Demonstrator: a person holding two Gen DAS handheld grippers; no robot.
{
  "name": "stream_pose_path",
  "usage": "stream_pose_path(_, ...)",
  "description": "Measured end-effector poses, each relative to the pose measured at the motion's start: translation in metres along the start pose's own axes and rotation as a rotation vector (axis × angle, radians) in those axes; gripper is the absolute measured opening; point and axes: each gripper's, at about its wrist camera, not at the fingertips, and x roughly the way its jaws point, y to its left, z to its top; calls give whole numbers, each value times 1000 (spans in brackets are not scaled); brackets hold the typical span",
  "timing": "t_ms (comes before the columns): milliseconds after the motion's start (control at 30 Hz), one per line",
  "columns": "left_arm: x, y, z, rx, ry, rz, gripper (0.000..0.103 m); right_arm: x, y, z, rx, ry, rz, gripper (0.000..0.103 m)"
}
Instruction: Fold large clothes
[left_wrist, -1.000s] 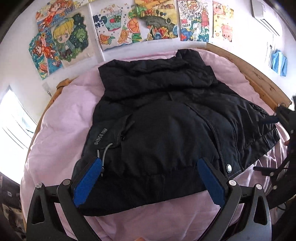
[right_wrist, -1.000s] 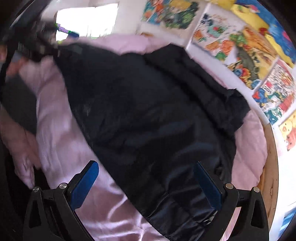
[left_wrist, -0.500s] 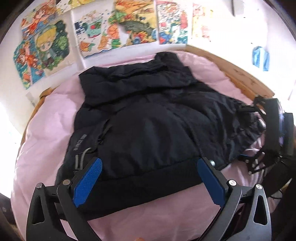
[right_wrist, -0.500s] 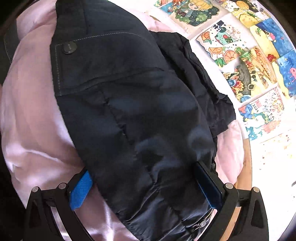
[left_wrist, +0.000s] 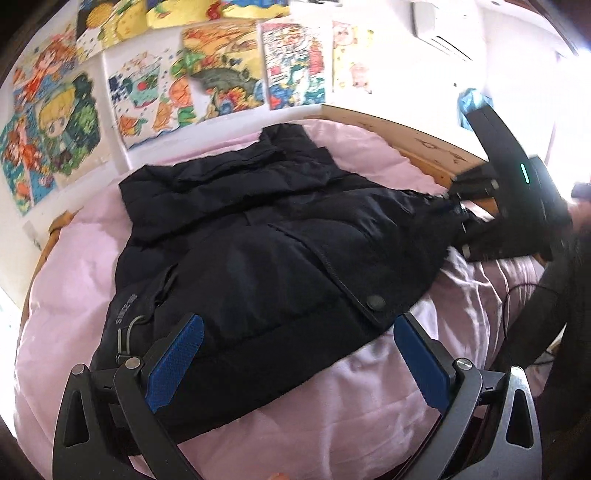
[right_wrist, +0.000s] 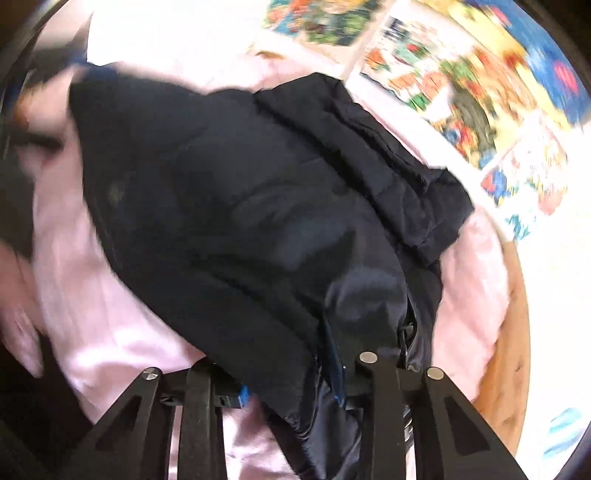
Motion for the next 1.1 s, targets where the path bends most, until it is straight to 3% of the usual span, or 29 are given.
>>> stream_pose_path(167, 7, -12, -6, 76, 16, 24, 101, -16, -34, 14, 227, -32, 121, 28)
stream_pose_path(367, 41, -14, -21, 177, 113, 245, 101, -32, -59, 25, 413, -80, 208, 28)
stream_pose_path(567, 51, 17, -25, 88, 140, 355, 101, -43, -75, 31, 502, -130, 241, 27)
stream_pose_path(700, 41, 31, -20, 37, 104, 396, 99, -45, -82, 30, 537, -146, 255, 27)
stream_pose_path(767, 33, 32, -15, 27, 82, 423, 89, -45, -85, 29, 554, -152, 264, 27)
stream_pose_path(967, 14, 49, -6, -62, 20, 507, 89, -48, -92, 27, 584, -178, 262, 27)
stream_pose_path(1100, 5, 47, -5, -51, -4, 576, 89, -51, -91, 27, 571, -194, 247, 27)
